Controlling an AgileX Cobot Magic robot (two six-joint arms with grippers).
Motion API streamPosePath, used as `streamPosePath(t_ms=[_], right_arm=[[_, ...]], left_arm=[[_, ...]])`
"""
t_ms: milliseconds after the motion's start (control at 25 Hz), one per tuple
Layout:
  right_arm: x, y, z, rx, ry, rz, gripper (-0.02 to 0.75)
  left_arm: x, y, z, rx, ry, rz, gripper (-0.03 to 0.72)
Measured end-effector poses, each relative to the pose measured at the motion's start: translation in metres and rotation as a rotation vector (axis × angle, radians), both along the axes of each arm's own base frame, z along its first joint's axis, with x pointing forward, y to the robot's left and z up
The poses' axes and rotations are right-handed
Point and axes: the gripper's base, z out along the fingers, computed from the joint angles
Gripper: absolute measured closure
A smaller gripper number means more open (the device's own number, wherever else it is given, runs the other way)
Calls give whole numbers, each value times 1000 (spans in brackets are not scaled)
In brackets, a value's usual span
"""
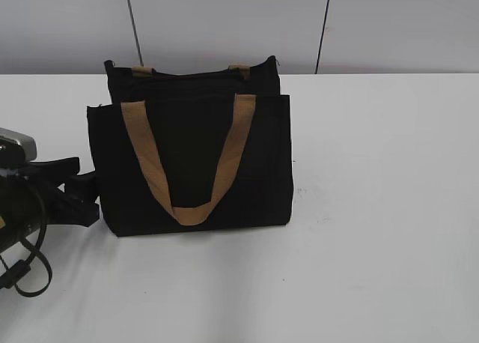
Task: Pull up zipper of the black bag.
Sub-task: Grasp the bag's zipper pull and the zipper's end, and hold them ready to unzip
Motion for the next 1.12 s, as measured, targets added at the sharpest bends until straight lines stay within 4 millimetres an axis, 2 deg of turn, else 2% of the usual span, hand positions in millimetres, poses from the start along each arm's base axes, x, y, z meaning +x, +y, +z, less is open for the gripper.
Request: streamPosePath(t_ms=[200, 560, 1000, 1120], right_arm=[[0, 0, 0, 0, 0, 0, 296], [0, 0, 0, 0, 0, 0, 296], [0, 0, 0, 0, 0, 0, 296], [0, 0, 0, 0, 0, 0, 296]], left_arm=[[1, -1, -1, -21, 7, -1, 262], [21, -14, -6, -82, 9, -67, 277], [27, -19, -6, -93, 0, -106, 311], [27, -19, -7, -105, 8, -107, 340]])
